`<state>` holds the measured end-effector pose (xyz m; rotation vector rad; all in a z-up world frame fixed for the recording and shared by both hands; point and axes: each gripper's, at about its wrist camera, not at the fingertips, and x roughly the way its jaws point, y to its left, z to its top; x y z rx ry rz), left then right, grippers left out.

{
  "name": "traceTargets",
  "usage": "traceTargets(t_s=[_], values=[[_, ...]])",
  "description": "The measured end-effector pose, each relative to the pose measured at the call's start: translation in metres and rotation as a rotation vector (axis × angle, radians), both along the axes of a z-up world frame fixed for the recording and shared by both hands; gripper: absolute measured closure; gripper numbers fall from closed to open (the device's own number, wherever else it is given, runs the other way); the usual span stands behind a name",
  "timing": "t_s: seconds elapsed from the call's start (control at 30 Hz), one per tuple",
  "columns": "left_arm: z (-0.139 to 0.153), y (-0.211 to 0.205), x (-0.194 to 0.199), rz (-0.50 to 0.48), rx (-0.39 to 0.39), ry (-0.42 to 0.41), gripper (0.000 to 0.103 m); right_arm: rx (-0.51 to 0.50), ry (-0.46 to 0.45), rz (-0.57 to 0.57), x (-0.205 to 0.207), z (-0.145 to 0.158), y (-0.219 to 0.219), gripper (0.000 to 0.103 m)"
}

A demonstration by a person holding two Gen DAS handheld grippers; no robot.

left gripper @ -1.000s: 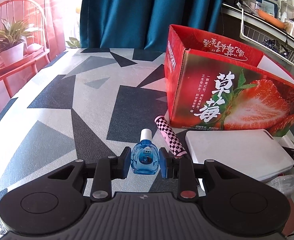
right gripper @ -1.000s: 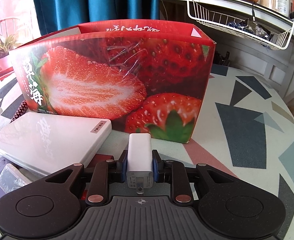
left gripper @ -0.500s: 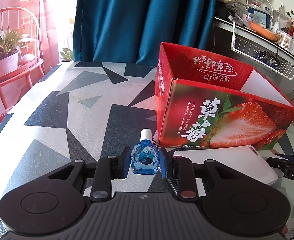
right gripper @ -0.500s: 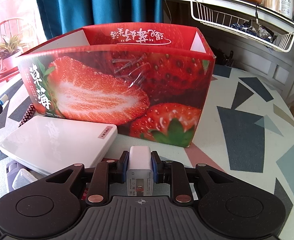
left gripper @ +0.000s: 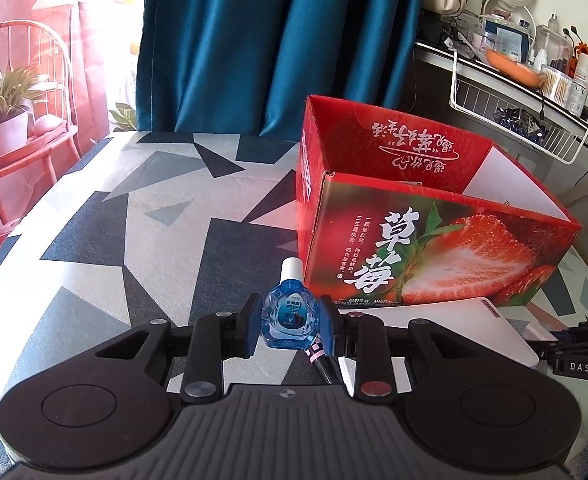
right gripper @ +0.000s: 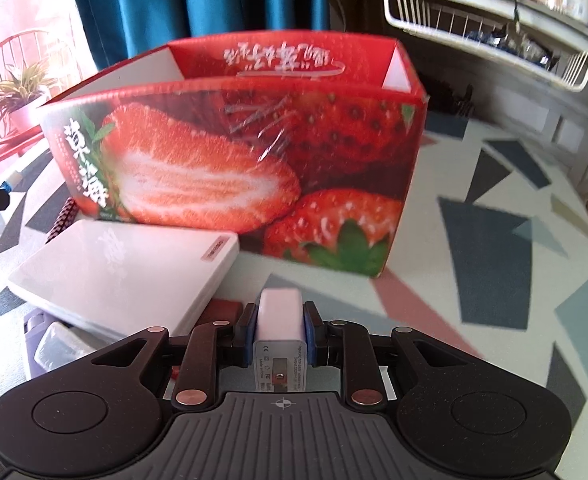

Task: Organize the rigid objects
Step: 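Lift the charger with the right tool toward the box while the left tool holds the bottle, then carry the white charger and blue bottle over the box with both tools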

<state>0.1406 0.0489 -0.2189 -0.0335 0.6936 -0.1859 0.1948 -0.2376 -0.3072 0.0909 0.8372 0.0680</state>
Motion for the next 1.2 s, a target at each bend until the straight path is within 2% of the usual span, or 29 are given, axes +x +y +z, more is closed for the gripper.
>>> traceTargets(t_s=[0.23,0.3,0.4,0.57,0.67,0.83,1.2], values=[[0.003,-0.003,-0.002,-0.021,-0.014,-0.015,0.071,0.089,0.161,0.008,0.017,0.005,-0.014,0.078],[0.003,-0.003,-0.002,-0.026,-0.019,-0.018,0.071,0.115,0.215,0.015,0.024,0.007,-0.017,0.080],[0.004,-0.003,-0.003,-0.032,-0.025,-0.022,0.071,0.096,0.282,0.028,0.034,0.007,-0.017,0.082],[0.006,-0.003,-0.003,-0.038,-0.029,-0.028,0.071,0.054,0.320,0.061,0.043,0.011,-0.012,0.083],[0.011,-0.002,-0.004,-0.039,-0.033,-0.038,0.071,0.043,0.303,0.061,0.041,0.016,-0.011,0.083],[0.022,-0.002,-0.005,-0.040,-0.045,-0.062,0.071,0.102,0.252,0.048,0.036,0.036,-0.019,0.083],[0.062,-0.024,-0.001,-0.100,-0.063,-0.134,0.071,0.189,0.048,0.091,0.032,0.112,-0.027,0.083]])
